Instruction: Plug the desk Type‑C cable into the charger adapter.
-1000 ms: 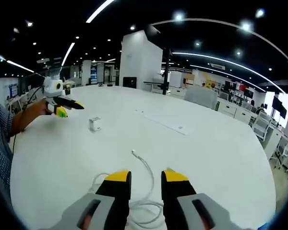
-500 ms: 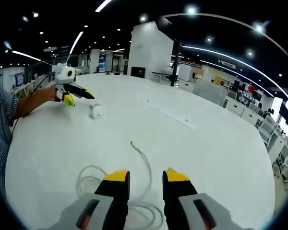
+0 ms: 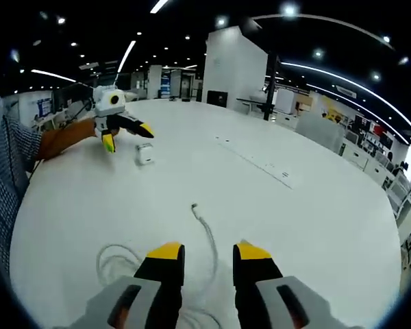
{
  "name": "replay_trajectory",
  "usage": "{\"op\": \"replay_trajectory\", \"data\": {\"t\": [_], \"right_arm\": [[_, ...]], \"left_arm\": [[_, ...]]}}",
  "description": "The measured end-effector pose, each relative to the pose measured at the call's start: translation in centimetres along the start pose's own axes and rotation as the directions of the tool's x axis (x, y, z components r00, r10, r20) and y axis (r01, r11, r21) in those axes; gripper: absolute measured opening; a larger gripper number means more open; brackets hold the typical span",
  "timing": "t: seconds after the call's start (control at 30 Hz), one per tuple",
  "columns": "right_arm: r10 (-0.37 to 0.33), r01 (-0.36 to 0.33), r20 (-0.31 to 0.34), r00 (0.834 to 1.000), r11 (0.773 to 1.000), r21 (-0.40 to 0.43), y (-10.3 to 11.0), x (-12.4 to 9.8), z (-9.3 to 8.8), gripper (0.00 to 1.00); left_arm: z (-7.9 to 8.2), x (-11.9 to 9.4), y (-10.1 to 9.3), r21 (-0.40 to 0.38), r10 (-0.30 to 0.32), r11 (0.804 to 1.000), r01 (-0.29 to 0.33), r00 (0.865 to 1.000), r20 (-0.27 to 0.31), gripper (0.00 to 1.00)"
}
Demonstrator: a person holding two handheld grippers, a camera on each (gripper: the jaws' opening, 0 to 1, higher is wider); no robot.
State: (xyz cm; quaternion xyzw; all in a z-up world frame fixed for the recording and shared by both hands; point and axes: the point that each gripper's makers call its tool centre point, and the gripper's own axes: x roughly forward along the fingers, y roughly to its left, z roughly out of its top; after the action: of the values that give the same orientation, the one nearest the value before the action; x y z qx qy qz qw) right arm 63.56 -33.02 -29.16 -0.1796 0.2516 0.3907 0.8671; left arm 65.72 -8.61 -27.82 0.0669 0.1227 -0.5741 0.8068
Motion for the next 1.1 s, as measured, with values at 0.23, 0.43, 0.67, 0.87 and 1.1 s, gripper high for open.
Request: {"op": "replay_trajectory", "data": {"t": [0.23, 0.43, 0.67, 0.87, 1.1], "right_arm": [[0.034, -0.033, 0.027, 0.999, 0.999, -0.042, 0.1, 1.6, 0.3, 0.27], [0.064, -0.062, 0.023, 0.998, 0.996, -0.067, 0.8, 2.6, 0.4, 0.27], [0.102, -0.099, 0.035, 0.994, 0.992, -0.083, 1.2, 3.2, 0.9, 0.25], [0.126, -0.123, 0.038, 0.991, 0.989, -0.08, 1.1, 3.7, 1.1, 0.23], [0.155, -0.152, 0.023, 0.988, 0.984, -0.096, 1.6, 4.2, 1.1, 0.21]], "left_arm": [[-0.1, 1.2, 1.2, 0.038, -0.032, 0.999, 0.031, 0.999, 0.011, 0.52], [0.7, 2.4, 1.0, 0.063, -0.073, 0.996, 0.07, 0.996, 0.046, 0.47], [0.6, 2.8, 0.8, 0.029, -0.133, 0.991, 0.133, 0.991, 0.017, 0.45], [0.0, 3.1, 0.7, 0.043, -0.151, 0.987, 0.152, 0.988, -0.022, 0.43], [0.1, 3.5, 0.3, 0.056, -0.162, 0.985, 0.163, 0.986, -0.033, 0.36]]}}
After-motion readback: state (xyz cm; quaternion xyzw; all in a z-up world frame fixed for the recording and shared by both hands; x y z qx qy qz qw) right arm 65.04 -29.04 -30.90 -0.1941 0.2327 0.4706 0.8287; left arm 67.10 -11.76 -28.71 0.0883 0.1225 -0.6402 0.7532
